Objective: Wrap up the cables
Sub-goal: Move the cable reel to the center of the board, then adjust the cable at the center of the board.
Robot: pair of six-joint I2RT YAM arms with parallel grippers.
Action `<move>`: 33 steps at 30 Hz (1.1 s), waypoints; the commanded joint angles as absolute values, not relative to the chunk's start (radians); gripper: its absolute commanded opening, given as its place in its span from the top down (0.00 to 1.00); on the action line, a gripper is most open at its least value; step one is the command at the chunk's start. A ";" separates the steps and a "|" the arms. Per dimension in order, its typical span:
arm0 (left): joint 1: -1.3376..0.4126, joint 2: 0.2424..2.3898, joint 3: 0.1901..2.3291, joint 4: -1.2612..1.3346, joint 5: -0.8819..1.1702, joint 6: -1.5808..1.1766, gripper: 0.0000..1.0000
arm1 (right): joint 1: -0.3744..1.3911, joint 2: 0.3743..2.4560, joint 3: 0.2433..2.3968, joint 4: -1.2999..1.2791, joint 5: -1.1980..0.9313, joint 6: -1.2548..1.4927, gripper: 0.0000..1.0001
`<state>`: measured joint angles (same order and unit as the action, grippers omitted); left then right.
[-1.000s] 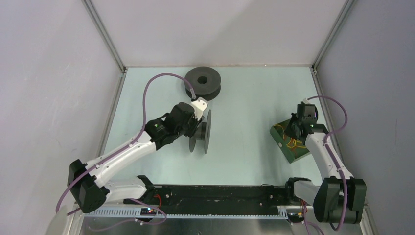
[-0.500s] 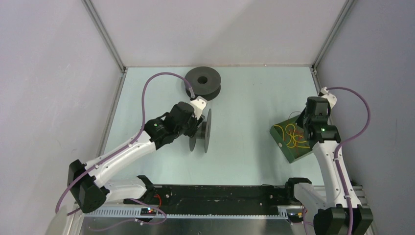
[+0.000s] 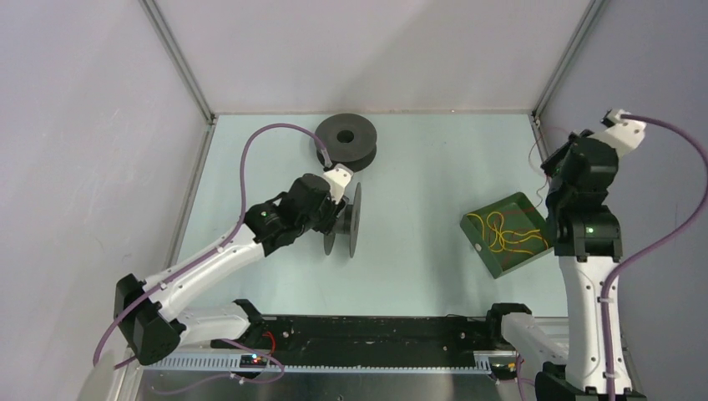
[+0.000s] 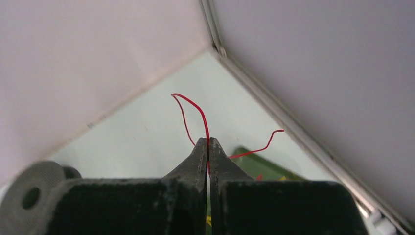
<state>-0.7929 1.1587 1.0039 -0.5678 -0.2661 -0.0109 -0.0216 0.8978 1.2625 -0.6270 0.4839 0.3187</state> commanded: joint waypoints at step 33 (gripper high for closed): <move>-0.790 1.045 1.052 -0.549 -0.323 -0.074 0.45 | 0.111 1.579 2.351 0.216 -0.468 -0.022 1.00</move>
